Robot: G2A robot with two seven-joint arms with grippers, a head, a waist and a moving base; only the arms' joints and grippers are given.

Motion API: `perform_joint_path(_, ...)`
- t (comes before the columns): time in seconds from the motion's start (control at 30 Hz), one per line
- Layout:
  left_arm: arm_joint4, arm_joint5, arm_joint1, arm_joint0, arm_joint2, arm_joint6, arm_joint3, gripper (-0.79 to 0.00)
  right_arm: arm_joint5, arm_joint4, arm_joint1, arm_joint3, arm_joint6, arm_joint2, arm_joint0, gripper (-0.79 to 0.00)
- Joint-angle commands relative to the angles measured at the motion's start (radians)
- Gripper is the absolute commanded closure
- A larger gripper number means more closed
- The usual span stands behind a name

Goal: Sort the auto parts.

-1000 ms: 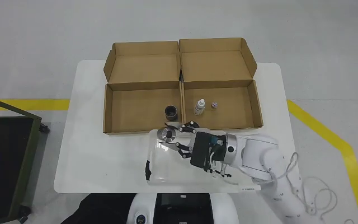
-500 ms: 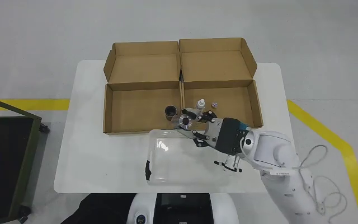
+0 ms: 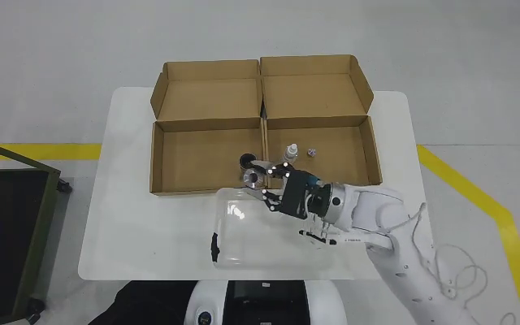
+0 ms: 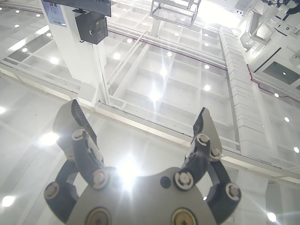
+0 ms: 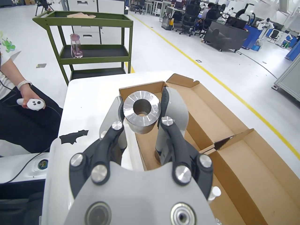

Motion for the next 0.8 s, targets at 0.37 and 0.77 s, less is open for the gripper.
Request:
perform_joint_path(0.37, 0.0, 0.0, 0.0, 0.0, 0.0, 0.0, 0.0, -0.785, 0.103, -0.083, -0.048, 0.157, 0.109, -0.191, 0.174, 0.0)
perform_joint_path(0.77, 0.0, 0.0, 0.0, 0.0, 0.0, 0.0, 0.0, -0.785, 0.189, -0.102, -0.114, 0.327, 0.217, -0.345, 0.341, 0.0)
